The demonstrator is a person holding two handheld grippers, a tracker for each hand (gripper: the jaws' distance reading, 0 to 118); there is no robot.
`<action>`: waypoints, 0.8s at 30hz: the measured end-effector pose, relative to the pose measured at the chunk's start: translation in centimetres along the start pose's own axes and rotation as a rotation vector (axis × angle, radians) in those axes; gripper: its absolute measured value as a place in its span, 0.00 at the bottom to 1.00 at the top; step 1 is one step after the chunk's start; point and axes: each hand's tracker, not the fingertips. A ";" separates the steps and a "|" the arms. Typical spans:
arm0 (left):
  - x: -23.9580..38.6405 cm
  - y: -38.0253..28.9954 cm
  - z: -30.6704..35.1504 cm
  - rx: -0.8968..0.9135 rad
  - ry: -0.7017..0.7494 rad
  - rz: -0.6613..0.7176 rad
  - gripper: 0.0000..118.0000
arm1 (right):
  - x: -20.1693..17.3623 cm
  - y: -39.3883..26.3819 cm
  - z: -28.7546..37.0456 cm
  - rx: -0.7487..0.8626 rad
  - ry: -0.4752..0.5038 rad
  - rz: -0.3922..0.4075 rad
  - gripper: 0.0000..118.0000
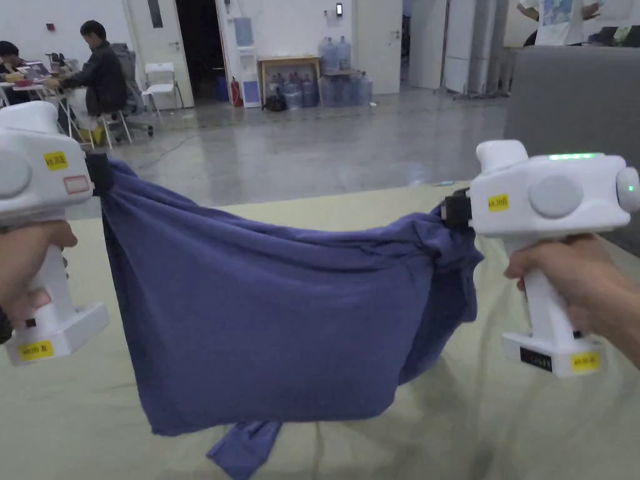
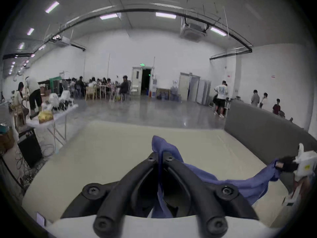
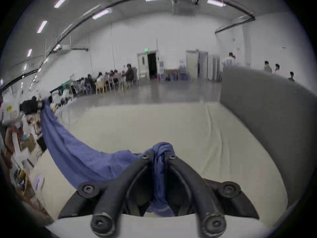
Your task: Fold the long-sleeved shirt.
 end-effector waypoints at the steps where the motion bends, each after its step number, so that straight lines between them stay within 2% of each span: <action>1: 0.5 1.9 -1.0 0.034 0.011 0.007 0.00 | -0.1 3.4 -1.0 0.035 -0.010 -0.028 0.06; 4: 1.7 7.5 -3.4 0.086 0.044 -0.001 0.00 | -0.4 12.5 -3.6 0.065 -0.040 -0.038 0.06; 7: 2.3 12.1 -6.1 0.124 0.067 0.023 0.00 | -0.9 18.5 -4.3 0.113 -0.073 -0.047 0.06; 11: 3.6 14.7 -7.7 0.139 0.073 0.032 0.00 | -1.1 22.3 -4.6 0.179 -0.094 -0.083 0.06; 13: 4.6 14.8 -8.2 0.172 0.089 0.013 0.00 | 0.0 24.2 -6.6 0.204 -0.093 -0.110 0.06; 16: 5.1 14.3 -9.7 0.151 0.073 0.024 0.00 | 0.0 23.5 -7.5 0.203 -0.111 -0.119 0.06; 19: 5.2 11.1 -10.3 0.147 0.074 0.017 0.00 | 0.9 20.9 -10.0 0.165 -0.109 -0.125 0.06; 24: 5.8 2.4 -16.5 -0.017 0.085 -0.032 0.00 | 2.1 10.2 -16.1 -0.005 -0.116 -0.152 0.06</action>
